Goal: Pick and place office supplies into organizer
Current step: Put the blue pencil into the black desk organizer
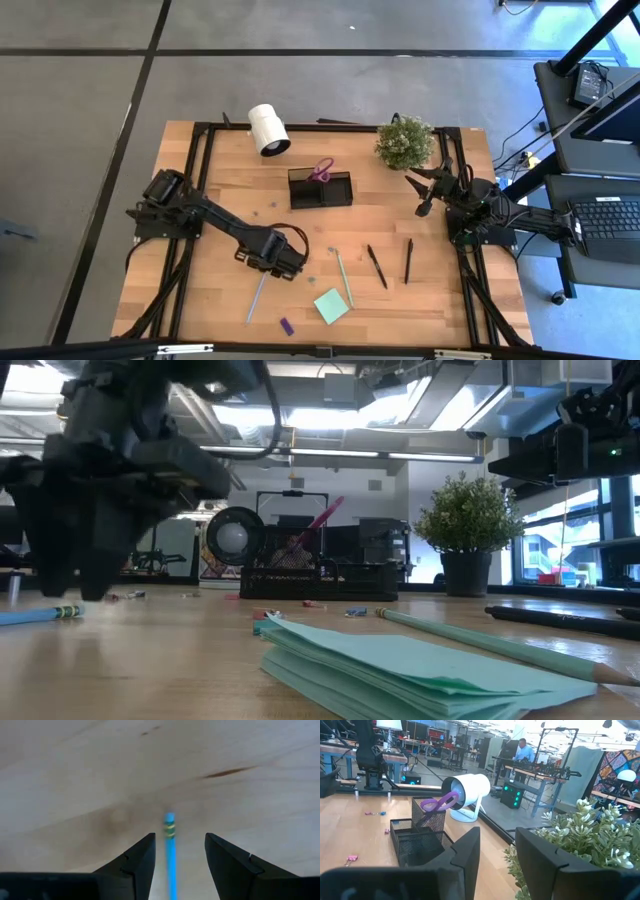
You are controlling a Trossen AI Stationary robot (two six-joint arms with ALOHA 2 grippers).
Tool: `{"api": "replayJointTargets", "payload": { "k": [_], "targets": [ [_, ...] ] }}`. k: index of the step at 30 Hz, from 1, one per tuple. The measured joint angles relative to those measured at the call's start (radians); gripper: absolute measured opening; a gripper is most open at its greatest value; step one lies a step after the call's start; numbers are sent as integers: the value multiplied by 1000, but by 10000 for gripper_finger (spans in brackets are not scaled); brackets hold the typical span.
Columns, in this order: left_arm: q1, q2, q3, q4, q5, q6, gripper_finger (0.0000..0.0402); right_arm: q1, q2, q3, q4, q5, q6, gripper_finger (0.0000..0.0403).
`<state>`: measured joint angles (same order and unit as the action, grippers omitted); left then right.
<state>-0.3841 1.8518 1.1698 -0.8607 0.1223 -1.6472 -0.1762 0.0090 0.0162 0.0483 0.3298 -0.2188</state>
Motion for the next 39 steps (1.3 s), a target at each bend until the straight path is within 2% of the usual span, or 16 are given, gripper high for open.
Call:
{"api": "replayJointTargets", "payload": {
  "k": [5, 12, 18, 39],
  "targets": [
    [-1, 20, 0, -1, -7, 0, 166, 0, 0, 0, 0, 0, -1, 129],
    [1, 21, 0, -12, -72, -18, 164, 0, 0, 0, 0, 0, -2, 129],
    [2, 36, 2, -22, -45, -17, 164, 0, 0, 0, 0, 0, -3, 129],
    [-8, 38, 0, -1, -76, -43, 164, 0, 0, 0, 0, 0, 0, 129]
  ]
}}
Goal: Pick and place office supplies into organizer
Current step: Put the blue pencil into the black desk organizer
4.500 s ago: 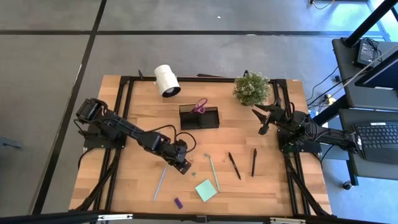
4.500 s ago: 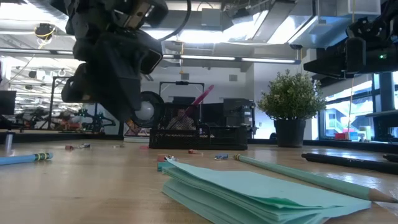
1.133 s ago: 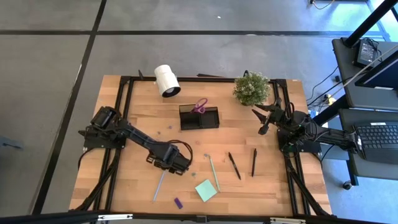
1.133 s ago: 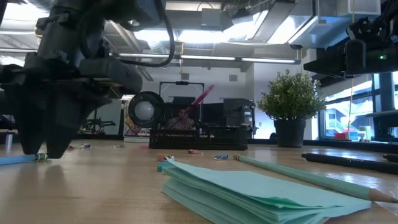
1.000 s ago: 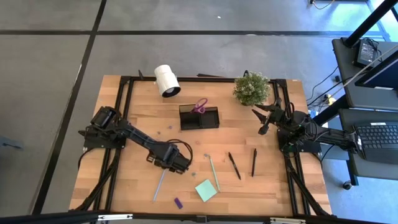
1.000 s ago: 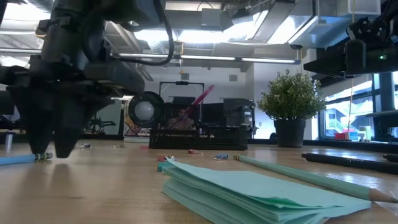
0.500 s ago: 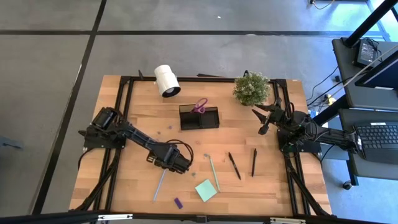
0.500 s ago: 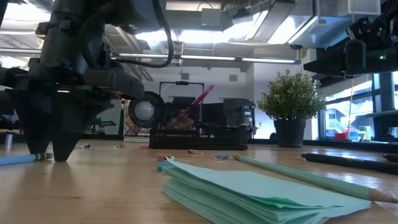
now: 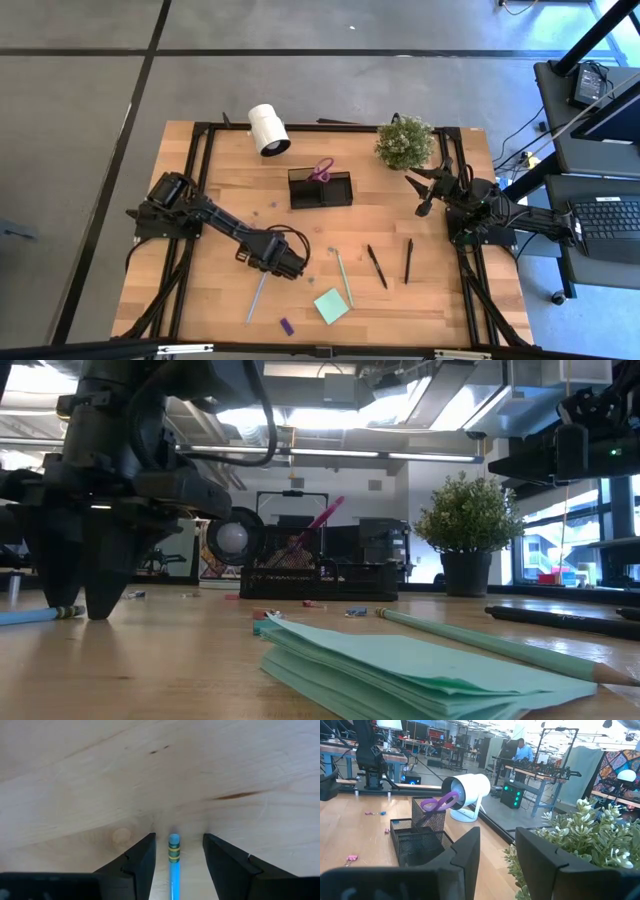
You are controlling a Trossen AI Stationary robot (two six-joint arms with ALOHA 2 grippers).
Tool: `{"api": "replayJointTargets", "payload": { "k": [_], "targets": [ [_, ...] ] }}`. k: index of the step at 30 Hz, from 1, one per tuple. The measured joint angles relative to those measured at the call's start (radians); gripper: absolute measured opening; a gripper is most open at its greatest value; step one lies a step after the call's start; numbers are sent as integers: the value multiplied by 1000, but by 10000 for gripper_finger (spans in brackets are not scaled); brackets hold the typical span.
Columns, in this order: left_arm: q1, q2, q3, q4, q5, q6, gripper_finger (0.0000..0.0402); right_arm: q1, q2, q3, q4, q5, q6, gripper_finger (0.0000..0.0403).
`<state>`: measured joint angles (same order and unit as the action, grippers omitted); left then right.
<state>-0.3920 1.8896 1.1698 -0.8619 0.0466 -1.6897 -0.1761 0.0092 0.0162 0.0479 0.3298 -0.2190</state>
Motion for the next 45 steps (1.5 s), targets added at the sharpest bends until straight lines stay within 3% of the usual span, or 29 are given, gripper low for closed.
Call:
{"api": "replayJointTargets", "payload": {
  "k": [13, 25, 45],
  "targets": [
    [0, 0, -1, 4, 22, 8, 158, 0, 0, 0, 0, 0, 0, 129],
    [0, 0, -1, 17, 80, 8, 125, 0, 0, 0, 0, 0, 0, 129],
    [-3, -3, -32, 36, 26, 2, 94, 0, 0, 0, 0, 0, 0, 129]
  ]
}}
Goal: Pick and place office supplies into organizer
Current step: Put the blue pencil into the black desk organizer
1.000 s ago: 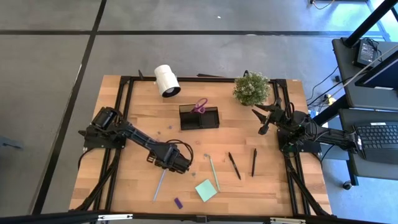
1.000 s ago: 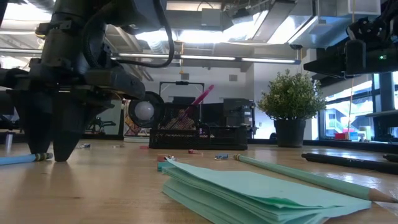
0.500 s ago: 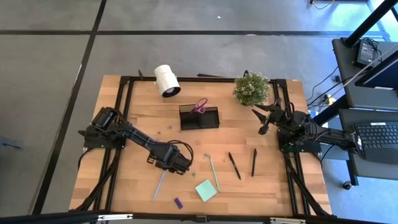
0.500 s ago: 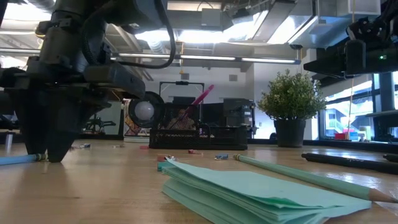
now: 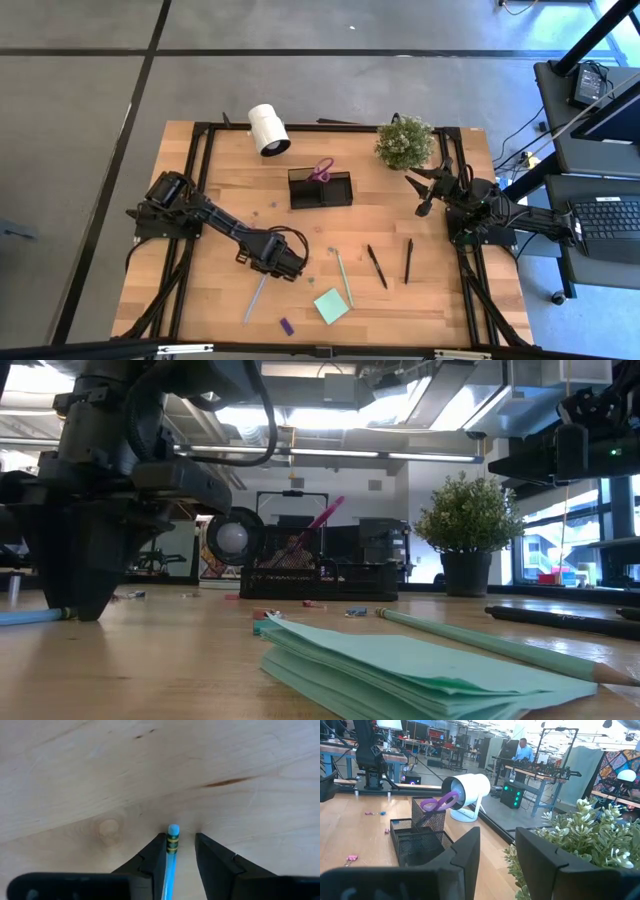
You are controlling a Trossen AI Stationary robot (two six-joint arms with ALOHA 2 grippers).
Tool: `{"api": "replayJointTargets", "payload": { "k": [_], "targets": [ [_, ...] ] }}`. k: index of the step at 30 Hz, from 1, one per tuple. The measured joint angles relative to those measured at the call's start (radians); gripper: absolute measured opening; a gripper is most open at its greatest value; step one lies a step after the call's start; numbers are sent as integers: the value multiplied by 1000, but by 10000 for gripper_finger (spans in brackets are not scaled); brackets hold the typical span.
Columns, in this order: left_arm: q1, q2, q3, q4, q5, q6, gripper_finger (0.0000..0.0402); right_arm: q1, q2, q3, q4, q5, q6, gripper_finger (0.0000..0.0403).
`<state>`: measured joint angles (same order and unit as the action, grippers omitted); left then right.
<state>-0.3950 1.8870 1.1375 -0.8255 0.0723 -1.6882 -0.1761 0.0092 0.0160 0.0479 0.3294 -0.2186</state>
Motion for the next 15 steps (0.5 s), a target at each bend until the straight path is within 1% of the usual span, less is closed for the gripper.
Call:
{"api": "replayJointTargets", "payload": {
  "k": [15],
  "targets": [
    [0, 2, -2, -5, -29, 59, 44, 0, 0, 0, 0, 0, 0, 129]
  ]
}}
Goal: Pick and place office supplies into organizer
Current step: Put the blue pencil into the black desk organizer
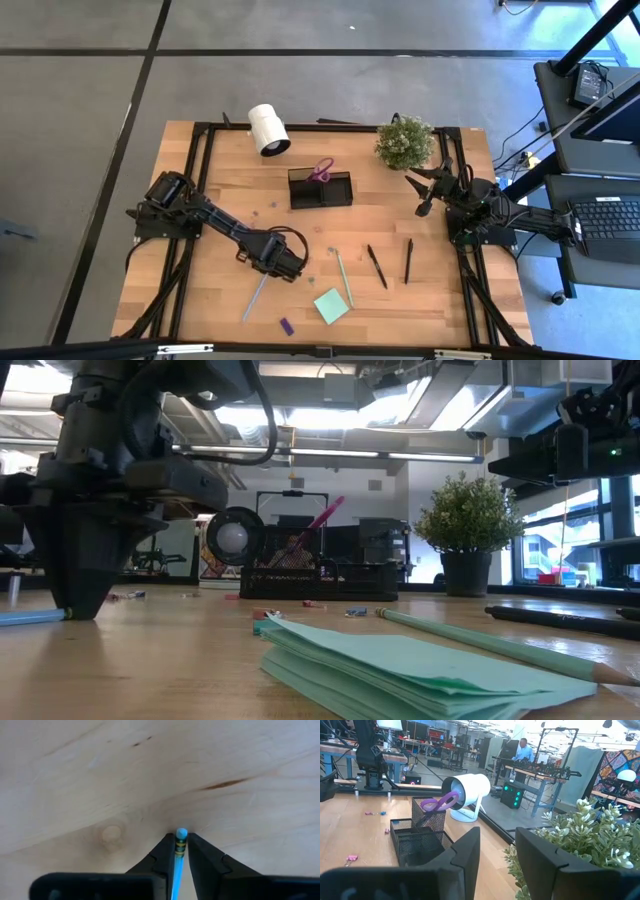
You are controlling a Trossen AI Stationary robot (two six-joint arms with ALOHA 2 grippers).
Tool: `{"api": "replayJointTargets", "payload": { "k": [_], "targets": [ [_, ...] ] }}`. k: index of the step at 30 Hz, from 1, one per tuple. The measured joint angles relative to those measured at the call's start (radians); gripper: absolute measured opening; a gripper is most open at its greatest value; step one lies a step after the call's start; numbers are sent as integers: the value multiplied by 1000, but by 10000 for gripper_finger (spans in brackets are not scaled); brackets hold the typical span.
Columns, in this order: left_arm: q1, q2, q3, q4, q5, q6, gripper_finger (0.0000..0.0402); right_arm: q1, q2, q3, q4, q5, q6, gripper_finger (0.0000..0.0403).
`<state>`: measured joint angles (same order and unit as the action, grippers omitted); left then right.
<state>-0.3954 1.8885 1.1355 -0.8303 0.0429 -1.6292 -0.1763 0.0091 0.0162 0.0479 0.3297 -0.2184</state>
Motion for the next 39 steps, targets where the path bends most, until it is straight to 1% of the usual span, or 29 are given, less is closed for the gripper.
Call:
{"api": "replayJointTargets", "payload": {
  "k": [3, 8, 17, 24, 28, 33, 36, 39],
  "targets": [
    [-5, 0, 0, -1, -7, 28, 36, 0, 0, 0, 0, 0, 0, 129],
    [-5, 0, -1, -1, -10, 28, 24, 0, 0, 0, 0, 0, 0, 129],
    [-4, 0, 0, 11, -3, 34, 19, 0, 0, 0, 0, 0, 0, 129],
    [3, 8, 53, -21, 1, 97, 18, 0, 0, 0, 0, 0, 0, 129],
    [16, -13, 86, -12, -46, 107, 18, 0, 0, 0, 0, 0, 0, 129],
    [28, -72, 90, -17, -120, 114, 17, 0, 0, 0, 1, 0, 3, 129],
    [41, -126, 91, -18, -194, 135, 17, 0, 0, 0, 1, 0, 3, 129],
    [59, -193, 92, -12, -293, 169, 17, 0, 0, 0, 1, 0, 3, 129]
  ]
}}
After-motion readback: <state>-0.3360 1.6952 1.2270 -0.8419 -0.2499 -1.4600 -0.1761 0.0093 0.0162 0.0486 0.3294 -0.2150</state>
